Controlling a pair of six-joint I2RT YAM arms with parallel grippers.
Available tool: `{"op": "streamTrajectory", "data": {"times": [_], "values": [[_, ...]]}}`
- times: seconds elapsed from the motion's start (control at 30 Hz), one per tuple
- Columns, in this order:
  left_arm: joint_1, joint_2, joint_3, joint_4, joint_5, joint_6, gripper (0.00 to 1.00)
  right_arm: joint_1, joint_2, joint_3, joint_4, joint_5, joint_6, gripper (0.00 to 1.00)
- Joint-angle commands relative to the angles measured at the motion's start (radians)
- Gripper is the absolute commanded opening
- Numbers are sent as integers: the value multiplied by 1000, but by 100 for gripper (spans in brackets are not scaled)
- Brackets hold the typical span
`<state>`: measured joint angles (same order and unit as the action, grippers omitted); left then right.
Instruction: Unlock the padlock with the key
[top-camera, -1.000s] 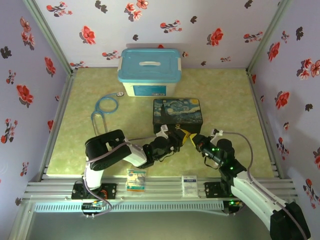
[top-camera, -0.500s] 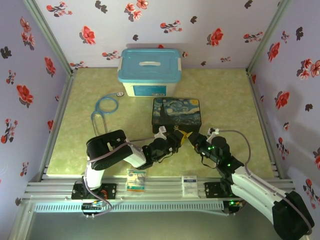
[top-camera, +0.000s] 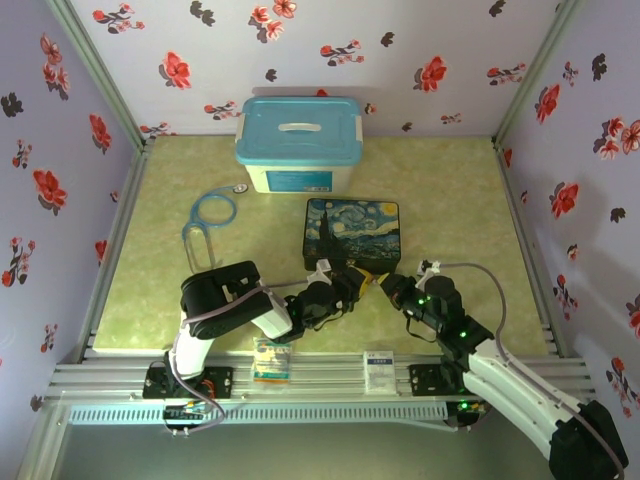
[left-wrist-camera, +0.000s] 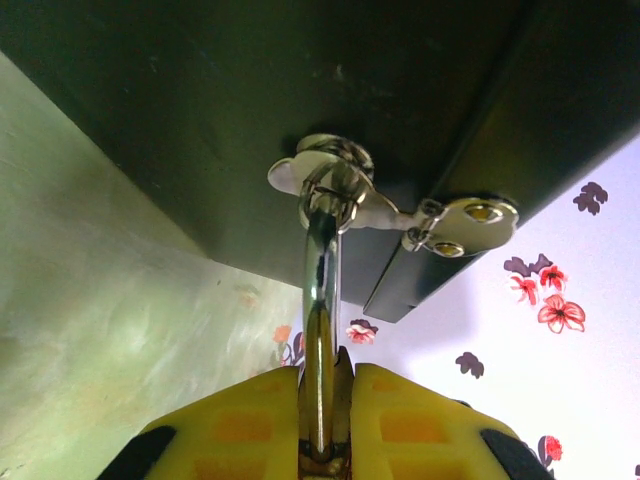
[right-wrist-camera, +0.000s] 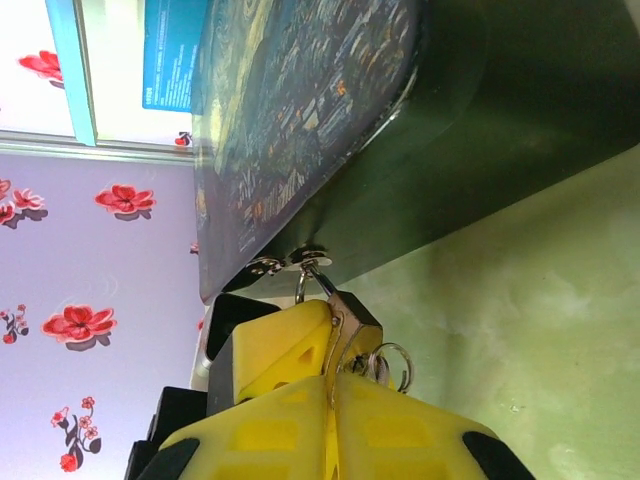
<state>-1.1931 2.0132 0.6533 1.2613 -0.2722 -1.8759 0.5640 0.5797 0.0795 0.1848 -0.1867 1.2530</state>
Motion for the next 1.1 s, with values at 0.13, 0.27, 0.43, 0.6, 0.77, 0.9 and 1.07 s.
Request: {"op": "streamTrajectory", "data": {"times": [0.13, 0.27, 0.43, 0.6, 0.77, 0.9, 1.07], "values": [[6, -48, 1, 64, 0, 17, 0, 4, 106, 11, 56, -23, -14, 7], [7, -49, 6, 63, 9, 21, 0, 7, 152, 1, 129, -28, -4, 7], [3, -35, 12, 64, 20, 14, 0, 8, 187, 43, 168, -42, -20, 7], [44, -78, -53, 59, 24, 75, 0, 7, 114, 222, -324, 37, -368, 28], [67, -80, -106, 58, 62, 69, 0, 7, 181, 360, -612, 105, -608, 39], [74, -100, -130, 58, 68, 100, 0, 20, 284, 385, -535, 11, -672, 44], [78, -111, -129, 59, 105, 107, 0, 21, 365, 338, -259, -132, -591, 44]]}}
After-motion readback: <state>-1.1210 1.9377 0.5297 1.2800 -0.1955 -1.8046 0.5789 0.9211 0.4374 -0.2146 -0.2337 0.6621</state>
